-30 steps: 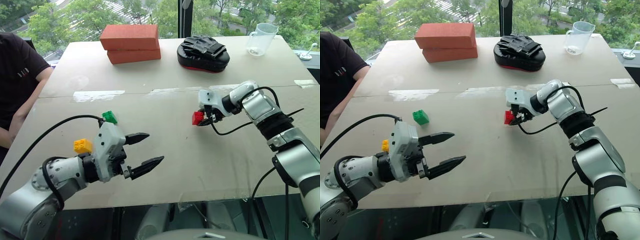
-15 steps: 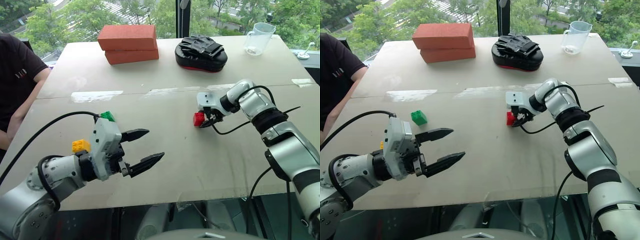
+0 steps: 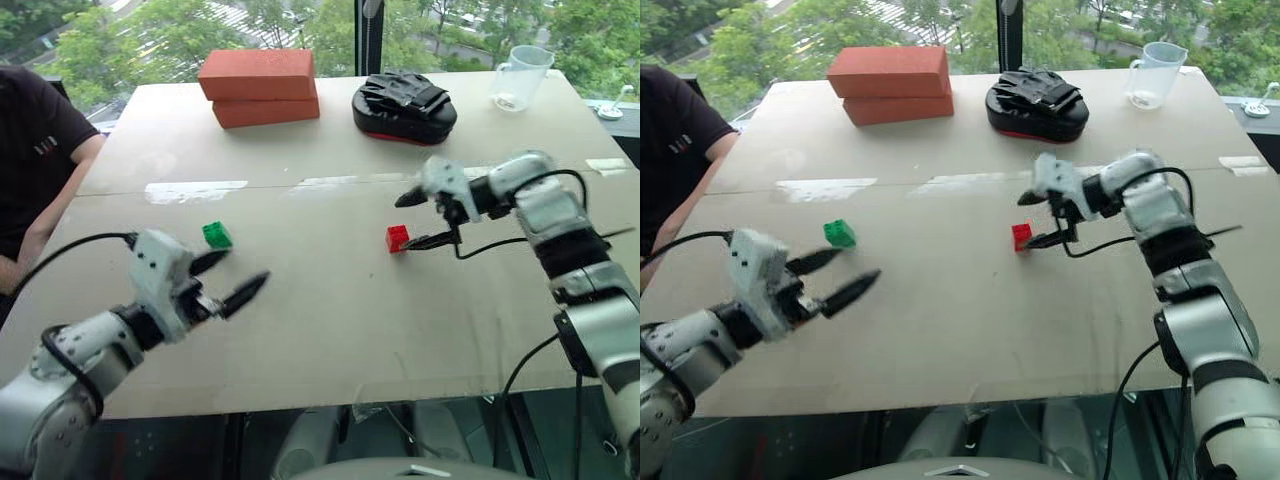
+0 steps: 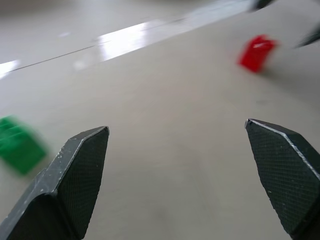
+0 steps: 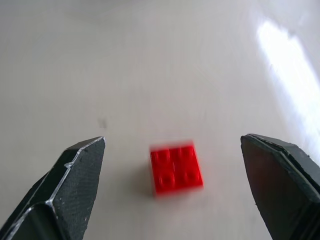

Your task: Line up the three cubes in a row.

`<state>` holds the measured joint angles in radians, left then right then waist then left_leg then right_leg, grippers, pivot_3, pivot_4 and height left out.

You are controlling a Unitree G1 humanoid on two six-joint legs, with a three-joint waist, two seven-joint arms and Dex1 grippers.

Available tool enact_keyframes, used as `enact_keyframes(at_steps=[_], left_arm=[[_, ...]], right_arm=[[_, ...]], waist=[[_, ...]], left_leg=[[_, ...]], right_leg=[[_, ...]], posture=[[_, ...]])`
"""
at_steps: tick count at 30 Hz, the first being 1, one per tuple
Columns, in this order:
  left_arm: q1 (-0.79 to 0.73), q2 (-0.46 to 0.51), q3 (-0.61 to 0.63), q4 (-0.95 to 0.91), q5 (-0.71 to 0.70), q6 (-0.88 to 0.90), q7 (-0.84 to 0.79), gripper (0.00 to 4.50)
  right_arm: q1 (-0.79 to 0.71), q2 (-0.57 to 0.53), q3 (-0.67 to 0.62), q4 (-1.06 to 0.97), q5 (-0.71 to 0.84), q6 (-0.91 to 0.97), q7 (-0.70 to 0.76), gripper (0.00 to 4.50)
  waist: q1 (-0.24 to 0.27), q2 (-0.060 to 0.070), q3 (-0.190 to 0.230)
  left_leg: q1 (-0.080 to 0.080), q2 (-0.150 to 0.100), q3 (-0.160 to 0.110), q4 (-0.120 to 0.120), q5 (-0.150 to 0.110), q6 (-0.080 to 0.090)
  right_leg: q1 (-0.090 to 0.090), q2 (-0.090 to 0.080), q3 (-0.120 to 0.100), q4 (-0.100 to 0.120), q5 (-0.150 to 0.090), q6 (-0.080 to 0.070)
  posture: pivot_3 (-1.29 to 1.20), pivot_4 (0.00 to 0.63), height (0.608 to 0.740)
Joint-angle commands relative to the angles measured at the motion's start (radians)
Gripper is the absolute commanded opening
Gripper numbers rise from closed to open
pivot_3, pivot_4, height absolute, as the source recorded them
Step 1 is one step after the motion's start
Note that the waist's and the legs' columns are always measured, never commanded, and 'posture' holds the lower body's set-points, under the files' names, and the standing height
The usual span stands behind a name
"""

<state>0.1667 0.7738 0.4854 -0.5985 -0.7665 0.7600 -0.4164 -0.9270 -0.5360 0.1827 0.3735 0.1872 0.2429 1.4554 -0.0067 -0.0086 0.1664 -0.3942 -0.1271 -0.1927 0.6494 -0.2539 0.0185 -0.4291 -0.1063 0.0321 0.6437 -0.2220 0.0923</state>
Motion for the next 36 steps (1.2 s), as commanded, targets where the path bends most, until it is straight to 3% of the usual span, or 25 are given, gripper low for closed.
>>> enact_keyframes(at_steps=[1,4,8,14,19,22,27,28,32,36], left_arm=[[-0.11,-0.003,0.03,0.06,0.047,0.093,0.165,4.5],[-0.235,-0.051,0.006,0.086,0.043,0.212,0.3,4.5],[-0.34,-0.117,-0.035,0.099,0.085,0.308,0.43,4.5],[-0.477,-0.237,-0.111,0.216,0.203,0.34,0.566,4.5],[-0.54,-0.318,-0.14,0.358,0.288,0.287,0.58,4.5],[-0.557,-0.345,-0.153,0.419,0.322,0.245,0.563,3.65],[-0.554,-0.33,-0.175,0.445,0.363,0.191,0.502,1.25],[-0.547,-0.323,-0.177,0.443,0.366,0.189,0.486,1.29],[-0.496,-0.226,-0.203,0.411,0.345,0.125,0.281,1.3],[-0.498,0.011,-0.4,0.416,0.253,-0.147,-0.476,1.3]], right_arm=[[0.104,-0.005,-0.163,-0.329,0.209,0.142,-0.087,4.45],[0.238,0.019,-0.258,-0.554,0.285,0.147,-0.218,4.45],[0.328,0.01,-0.306,-0.673,0.344,0.145,-0.284,4.45],[0.398,-0.072,-0.325,-0.693,0.395,0.143,-0.272,4.45],[0.405,-0.114,-0.321,-0.679,0.4,0.132,-0.271,4.45],[0.407,-0.131,-0.321,-0.682,0.405,0.13,-0.271,4.5],[0.416,-0.157,-0.331,-0.699,0.42,0.139,-0.282,4.5],[0.419,-0.161,-0.332,-0.704,0.424,0.142,-0.287,4.5],[0.461,-0.191,-0.337,-0.744,0.418,0.156,-0.321,4.5],[0.553,-0.206,-0.374,-0.787,0.484,0.231,-0.373,4.5]], waist=[[0.0,0.0,0.0],[0.008,-0.002,-0.001],[0.004,-0.002,-0.001],[0.004,-0.002,-0.002],[-0.001,-0.003,-0.002],[-0.003,-0.003,-0.002],[-0.002,-0.003,-0.002],[-0.002,-0.003,-0.002],[-0.006,-0.003,-0.002],[0.006,-0.003,-0.002]], left_leg=[[0.0,0.0,0.0,0.0,0.0,0.0],[0.0,0.0,-0.001,0.001,0.0,0.0],[0.0,0.0,0.001,0.003,0.0,0.0],[0.001,0.0,0.001,0.003,0.0,0.0],[0.001,0.0,0.002,0.004,0.0,0.0],[0.0,0.0,0.003,0.004,0.0,0.0],[0.0,0.0,0.003,0.004,0.0,0.0],[0.0,0.0,0.003,0.004,0.0,0.0],[0.0,0.0,0.003,0.004,0.0,0.0],[-0.001,0.001,0.003,0.004,0.0,0.0]], right_leg=[[0.0,0.0,0.0,0.0,0.0,0.0],[0.0,0.0,-0.001,0.0,0.0,0.0],[0.0,-0.001,0.0,0.001,0.0,0.001],[0.001,0.0,0.0,0.003,0.0,0.0],[0.0,0.0,0.001,0.003,0.0,0.0],[0.0,0.0,0.001,0.003,0.0,0.0],[0.0,0.0,0.002,0.003,0.001,0.0],[0.0,0.0,0.002,0.003,0.0,0.0],[0.0,0.0,0.002,0.003,0.0,0.0],[-0.001,-0.001,0.001,0.002,0.0,0.0]], posture=[[0.0,0.15,0.74],[0.0,0.15,0.74],[0.0,0.15,0.74],[0.0,0.15,0.74],[0.0,0.15,0.74],[0.0,0.15,0.74],[0.0,0.15,0.74],[0.0,0.15,0.74],[0.0,0.15,0.74],[0.0,0.15,0.74]])
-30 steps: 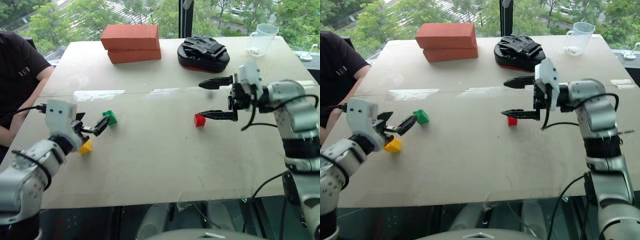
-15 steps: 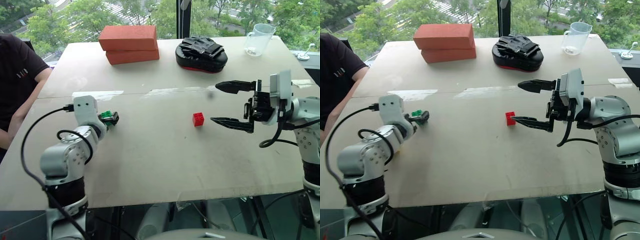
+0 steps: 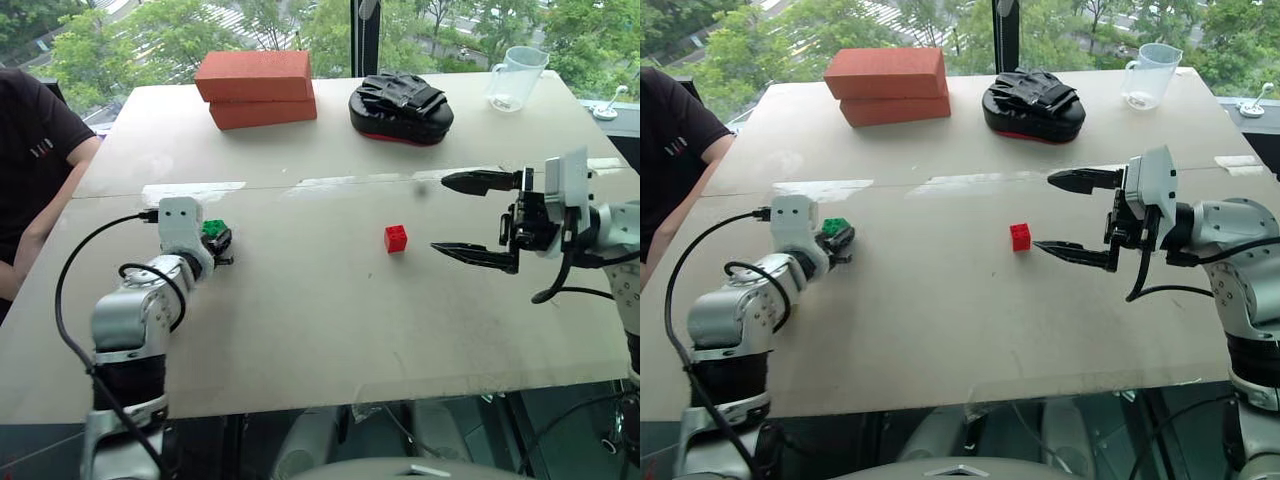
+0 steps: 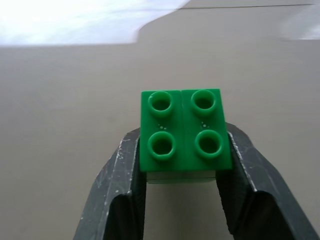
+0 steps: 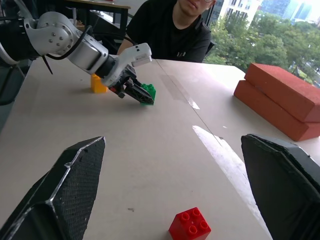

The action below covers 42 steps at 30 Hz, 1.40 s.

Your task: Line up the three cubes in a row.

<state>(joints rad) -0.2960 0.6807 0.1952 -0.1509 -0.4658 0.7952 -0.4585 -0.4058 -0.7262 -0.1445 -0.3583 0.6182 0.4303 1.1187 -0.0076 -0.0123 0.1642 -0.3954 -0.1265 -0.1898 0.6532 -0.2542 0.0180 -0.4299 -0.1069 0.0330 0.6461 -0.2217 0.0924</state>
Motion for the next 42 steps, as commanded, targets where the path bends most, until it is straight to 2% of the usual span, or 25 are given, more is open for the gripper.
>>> enact_keyframes(at_steps=[1,2,4,7,10,13,17,32,34,35,38,42], left_arm=[[-0.049,0.125,-0.141,-0.001,-0.041,-0.217,-0.51,1.3],[-0.093,0.155,-0.223,0.063,0.023,-0.321,-0.627,1.3],[-0.228,0.148,-0.351,0.2,0.106,-0.41,-0.778,1.3],[-0.41,0.063,-0.461,0.418,0.199,-0.516,-0.878,1.3],[-0.513,-0.014,-0.514,0.595,0.268,-0.618,-0.931,1.3],[-0.596,-0.101,-0.536,0.77,0.333,-0.73,-0.92,1.3],[-0.656,-0.156,-0.528,0.906,0.376,-0.81,-0.932,1.3],[-0.726,-0.209,-0.508,1.068,0.452,-0.908,-0.951,1.3],[-0.729,-0.213,-0.501,1.071,0.455,-0.903,-0.94,2.33],[-0.728,-0.212,-0.492,1.064,0.45,-0.895,-0.937,2.63],[-0.705,-0.189,-0.458,0.993,0.425,-0.842,-0.948,4.06],[-0.627,-0.11,-0.383,0.78,0.353,-0.672,-0.962,4.06]], right_arm=[[0.041,-0.015,-0.055,-0.06,0.061,0.049,-0.049,4.5],[0.071,-0.034,-0.061,-0.071,0.067,0.069,-0.049,4.5],[0.144,-0.071,-0.074,-0.096,0.041,0.062,-0.04,4.5],[0.225,-0.1,-0.121,-0.137,0.07,0.075,-0.05,4.5],[0.268,-0.107,-0.154,-0.167,0.084,0.078,-0.074,4.5],[0.292,-0.109,-0.177,-0.201,0.098,0.096,-0.112,4.5],[0.311,-0.111,-0.194,-0.236,0.105,0.11,-0.157,4.5],[0.365,-0.134,-0.224,-0.268,0.134,0.111,-0.189,4.5],[0.362,-0.137,-0.222,-0.263,0.134,0.108,-0.185,4.5],[0.359,-0.14,-0.219,-0.259,0.134,0.106,-0.179,4.5],[0.343,-0.149,-0.21,-0.248,0.139,0.106,-0.168,4.5],[0.315,-0.152,-0.193,-0.238,0.145,0.108,-0.154,4.5]], waist=[[0.01,0.001,0.0],[0.016,0.003,-0.001],[0.027,0.003,-0.001],[0.026,0.002,0.0],[0.011,0.002,0.0],[0.0,0.001,0.0],[-0.009,0.001,0.0],[-0.006,0.0,0.0],[-0.006,0.0,0.0],[-0.006,0.0,0.0],[-0.007,0.0,0.0],[-0.012,0.0,0.0]], left_leg=[[0.0,0.0,0.0,0.0,0.0,0.0],[0.0,0.0,0.001,0.0,0.0,0.0],[0.001,-0.001,0.001,0.0,0.0,0.0],[0.0,-0.001,0.003,0.0,0.0,0.0],[0.0,-0.001,0.002,0.001,0.0,0.001],[-0.001,-0.001,0.001,0.001,0.0,0.001],[-0.001,-0.001,0.0,0.001,0.0,0.001],[-0.002,-0.001,-0.002,0.005,0.0,0.001],[-0.002,-0.001,-0.002,0.005,0.0,0.001],[-0.002,-0.001,-0.003,0.005,0.0,0.001],[-0.002,-0.001,-0.003,0.006,0.0,0.001],[-0.002,-0.001,-0.003,0.007,0.0,0.001]], right_leg=[[0.0,-0.001,0.0,-0.001,0.0,0.0],[0.001,-0.001,0.0,-0.001,0.0,0.0],[0.001,-0.001,0.0,-0.002,0.0,0.0],[0.002,0.0,-0.004,-0.002,0.001,-0.001],[0.002,0.0,-0.003,-0.002,0.001,0.0],[0.001,0.0,-0.001,-0.002,0.001,0.0],[0.001,0.0,-0.001,-0.003,0.001,0.0],[0.002,0.0,-0.003,0.0,0.001,0.001],[0.002,0.0,-0.003,0.0,0.001,0.001],[0.002,0.0,-0.003,0.0,0.001,0.001],[0.002,0.001,-0.004,0.001,0.001,0.001],[0.002,0.001,-0.004,0.001,0.001,0.001]], posture=[[0.0,0.15,0.74],[0.0,0.15,0.74],[0.0,0.15,0.74],[0.0,0.15,0.74],[0.0,0.15,0.74],[0.0,0.15,0.74],[0.0,0.15,0.74],[0.0,0.15,0.74],[0.0,0.15,0.74],[0.0,0.15,0.74],[0.0,0.15,0.74],[0.0,0.15,0.74]])
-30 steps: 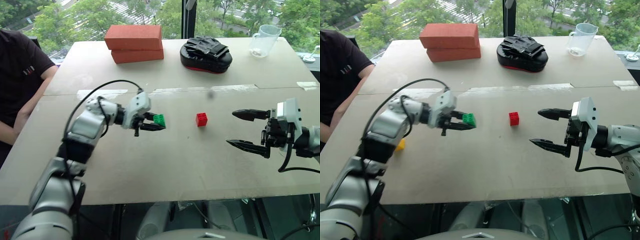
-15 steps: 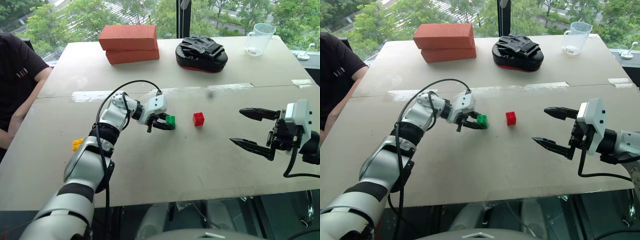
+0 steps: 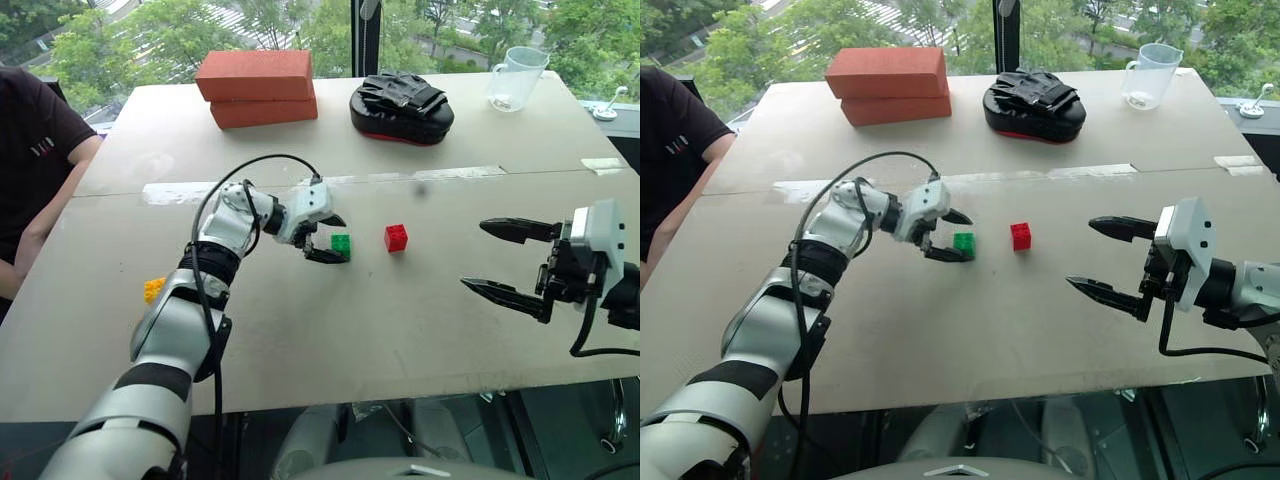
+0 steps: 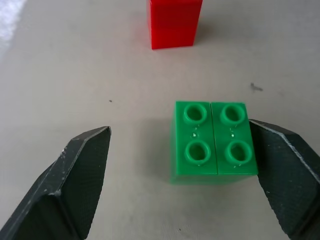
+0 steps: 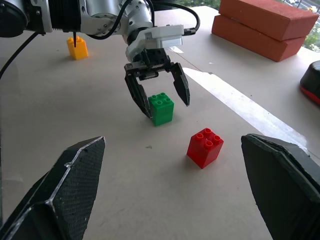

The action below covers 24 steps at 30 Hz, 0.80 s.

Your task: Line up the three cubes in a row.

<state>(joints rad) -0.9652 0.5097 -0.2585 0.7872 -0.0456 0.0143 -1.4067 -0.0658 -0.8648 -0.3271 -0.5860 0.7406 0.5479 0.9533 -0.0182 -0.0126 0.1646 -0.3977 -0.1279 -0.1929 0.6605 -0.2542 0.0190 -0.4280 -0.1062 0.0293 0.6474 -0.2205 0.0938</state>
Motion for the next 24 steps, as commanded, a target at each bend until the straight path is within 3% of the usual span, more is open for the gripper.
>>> enact_keyframes(at_steps=[1,5,8,12,15,19,24], left_arm=[[0.085,0.102,0.102,-0.258,-0.1,0.185,-0.02,4.06],[0.289,0.26,0.273,-0.623,-0.236,0.463,0.04,4.06],[0.417,0.317,0.422,-0.797,-0.321,0.621,0.14,4.06],[0.621,0.276,0.747,-0.962,-0.357,0.762,0.417,4.06],[0.738,0.235,0.91,-1.059,-0.377,0.865,0.561,4.06],[0.862,0.211,1.052,-1.159,-0.418,1.014,0.666,4.06],[1.016,0.224,1.124,-1.204,-0.447,1.058,0.673,4.06]], right_arm=[[-0.035,-0.013,-0.002,-0.012,0.028,-0.007,0.014,4.5],[-0.082,-0.002,0.034,-0.012,0.048,-0.002,0.015,4.5],[-0.106,0.008,0.054,-0.004,0.055,-0.004,0.013,4.5],[-0.153,0.024,0.091,0.014,0.065,-0.001,0.014,4.5],[-0.19,0.034,0.119,0.016,0.076,0.007,0.02,4.5],[-0.258,0.056,0.177,0.02,0.088,0.009,0.042,4.5],[-0.342,0.091,0.252,0.067,0.073,-0.005,0.089,4.5]], waist=[[-0.007,0.0,0.0],[-0.028,0.0,0.0],[-0.022,0.0,0.0],[-0.008,0.0,0.0],[-0.004,0.0,0.0],[0.009,0.0,-0.001],[0.016,-0.001,-0.001]], left_leg=[[0.0,0.0,0.0,0.0,0.0,0.0],[0.0,0.001,0.0,-0.001,0.0,0.0],[0.001,0.002,0.0,-0.001,0.0,0.0],[0.002,0.002,-0.001,-0.001,0.0,0.0],[0.003,0.002,0.0,-0.001,0.0,0.0],[0.003,0.002,0.0,-0.001,0.0,0.0],[0.003,0.002,0.0,-0.001,0.0,0.0]], right_leg=[[0.0,0.0,0.0,0.0,0.0,0.0],[-0.001,0.0,0.001,0.0,0.0,0.0],[-0.001,0.001,0.002,0.001,0.0,0.0],[0.001,0.0,0.0,0.0,0.0,0.0],[0.001,0.001,0.001,0.0,0.0,0.0],[0.001,0.001,0.001,0.0,0.0,0.0],[0.001,0.0,0.0,0.0,0.0,-0.001]], posture=[[0.0,0.15,0.74],[0.0,0.15,0.74],[0.0,0.15,0.74],[0.0,0.15,0.74],[0.0,0.15,0.74],[0.0,0.15,0.74],[0.0,0.15,0.74]])
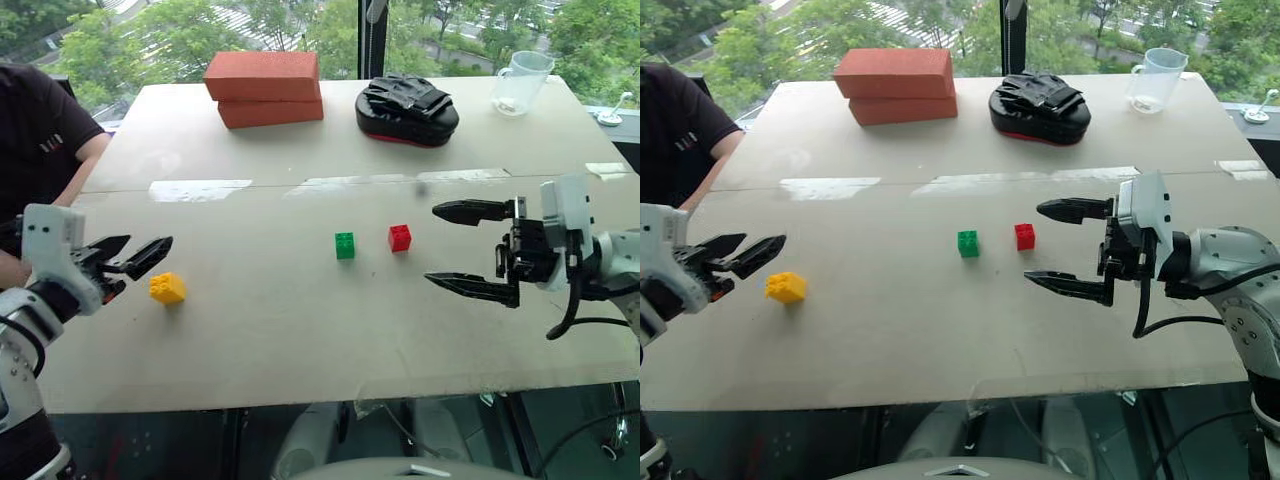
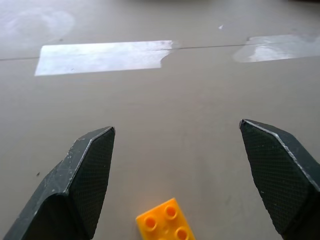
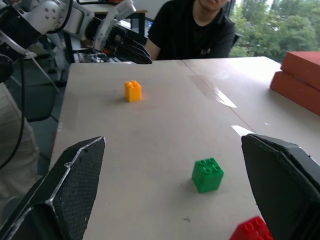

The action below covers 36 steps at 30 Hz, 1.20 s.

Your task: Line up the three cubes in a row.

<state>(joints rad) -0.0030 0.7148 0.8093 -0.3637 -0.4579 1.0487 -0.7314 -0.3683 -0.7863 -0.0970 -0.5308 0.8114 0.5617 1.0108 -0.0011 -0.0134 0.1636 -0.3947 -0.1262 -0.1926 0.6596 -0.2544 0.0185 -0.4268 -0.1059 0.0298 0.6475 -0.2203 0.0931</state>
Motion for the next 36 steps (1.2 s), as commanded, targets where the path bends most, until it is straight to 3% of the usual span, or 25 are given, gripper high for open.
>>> enact_keyframes(at_steps=[1,7,11,20,27,30,34,35,36], left_arm=[[0.067,0.027,0.059,-0.051,-0.037,0.022,0.003,4.06],[0.154,0.055,0.083,-0.059,-0.06,0.075,0.03,4.06],[0.118,0.056,0.041,-0.048,-0.076,0.089,0.074,4.06],[0.01,-0.023,-0.009,-0.042,-0.112,0.199,0.221,4.06],[0.005,-0.122,-0.147,-0.056,-0.009,0.16,0.402,4.06],[0.031,-0.132,-0.184,-0.064,0.006,0.113,0.407,3.28],[0.024,-0.131,-0.201,-0.03,0.022,0.032,0.405,1.46],[0.024,-0.127,-0.201,-0.025,0.023,0.025,0.403,1.24],[0.027,-0.119,-0.205,-0.018,0.024,0.012,0.394,1.29]], right_arm=[[-0.053,0.019,0.031,0.022,0.001,-0.018,0.038,4.5],[-0.054,0.04,0.073,0.053,-0.022,-0.06,0.124,4.5],[-0.044,0.05,0.085,0.062,-0.049,-0.083,0.14,4.5],[-0.005,0.047,0.072,0.029,-0.057,-0.088,0.136,4.5],[0.002,0.038,0.061,0.015,-0.051,-0.073,0.122,4.5],[-0.001,0.035,0.059,0.012,-0.048,-0.067,0.117,4.5],[-0.009,0.031,0.06,0.011,-0.045,-0.059,0.112,4.5],[-0.01,0.03,0.059,0.008,-0.043,-0.057,0.11,4.5],[-0.012,0.03,0.059,0.006,-0.041,-0.053,0.106,4.5]], waist=[[-0.001,0.0,0.0],[0.006,-0.001,0.0],[0.01,-0.001,0.0],[0.006,-0.001,-0.001],[0.013,-0.002,-0.002],[0.014,-0.002,-0.002],[0.015,-0.002,-0.002],[0.015,-0.002,-0.002],[0.015,-0.002,-0.002]], left_leg=[[0.0,0.0,0.0,0.0,0.0,0.0],[0.0,0.0,0.0,-0.001,0.0,0.0],[0.0,0.001,0.0,-0.001,0.0,0.0],[0.0,0.001,0.001,-0.001,0.0,0.0],[0.001,0.002,0.002,-0.002,0.0,-0.001],[0.001,0.002,0.003,-0.002,0.0,-0.001],[0.002,0.002,0.003,-0.003,0.0,-0.001],[0.002,0.002,0.003,-0.003,0.0,-0.001],[0.002,0.002,0.003,-0.003,0.0,-0.001]], right_leg=[[0.0,0.0,0.001,0.0,0.0,0.0],[0.0,0.0,0.0,0.0,0.0,-0.001],[0.0,0.0,-0.001,0.0,0.0,-0.001],[0.0,0.001,0.001,-0.001,0.001,-0.001],[0.0,0.001,0.001,-0.001,0.001,-0.001],[0.0,0.001,0.002,-0.001,0.001,-0.001],[0.0,0.001,0.003,-0.001,0.001,-0.001],[0.0,0.001,0.003,-0.001,0.001,-0.001],[0.0,0.001,0.003,-0.001,0.001,-0.001]], posture=[[0.0,0.15,0.74],[0.0,0.15,0.74],[0.0,0.15,0.74],[0.0,0.15,0.74],[0.0,0.15,0.74],[0.0,0.15,0.74],[0.0,0.15,0.74],[0.0,0.15,0.74],[0.0,0.15,0.74]])
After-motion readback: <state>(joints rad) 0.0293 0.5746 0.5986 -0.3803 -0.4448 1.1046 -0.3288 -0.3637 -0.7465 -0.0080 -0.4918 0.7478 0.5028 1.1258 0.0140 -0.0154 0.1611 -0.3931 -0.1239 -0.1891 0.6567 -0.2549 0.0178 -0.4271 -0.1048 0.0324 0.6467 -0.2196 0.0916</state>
